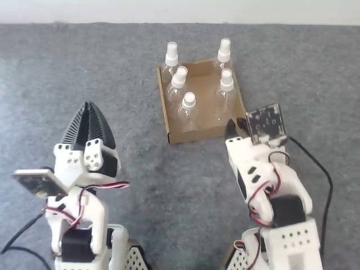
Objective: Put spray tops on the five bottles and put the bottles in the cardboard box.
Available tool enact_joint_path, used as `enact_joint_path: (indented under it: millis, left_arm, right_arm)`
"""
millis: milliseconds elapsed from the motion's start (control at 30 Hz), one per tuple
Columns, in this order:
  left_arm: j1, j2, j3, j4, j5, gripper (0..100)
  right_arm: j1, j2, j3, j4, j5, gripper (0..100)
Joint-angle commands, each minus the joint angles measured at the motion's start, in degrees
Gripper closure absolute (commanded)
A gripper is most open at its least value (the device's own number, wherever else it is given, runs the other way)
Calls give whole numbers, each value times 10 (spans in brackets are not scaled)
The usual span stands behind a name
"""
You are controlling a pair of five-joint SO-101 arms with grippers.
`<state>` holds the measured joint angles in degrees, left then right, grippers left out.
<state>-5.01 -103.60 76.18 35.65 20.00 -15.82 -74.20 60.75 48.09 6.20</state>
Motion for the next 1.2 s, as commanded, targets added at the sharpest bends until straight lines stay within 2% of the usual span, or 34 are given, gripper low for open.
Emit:
enact_joint_path:
  millis: [0,267,333,467,667,833,933,1167]
  left_arm:
    - [-25,-10,-2,-20,2,987]
    - [-76,-10,30,-10,2,985]
    - [-76,-10,27,14,1,961]
    - [-67,-11,22,65,-22,902]
    - [-67,-10,24,120,-35,878]
    - [-64,-10,25,171,-119,930]
    - [-59,-10,41,189,-131,994]
    - [-60,-10,152,174,-133,988]
  right_arm:
    - [0,-71,18,4,7,983]
    - [1,-267,120,5,8,978]
    - [2,-308,137,5,8,977]
    - [18,-284,142,5,4,977]
    - [102,-284,170,6,4,977]
    - [118,-299,200,65,3,980]
    - [119,-300,204,102,3,981]
    - [123,-299,205,187,3,982]
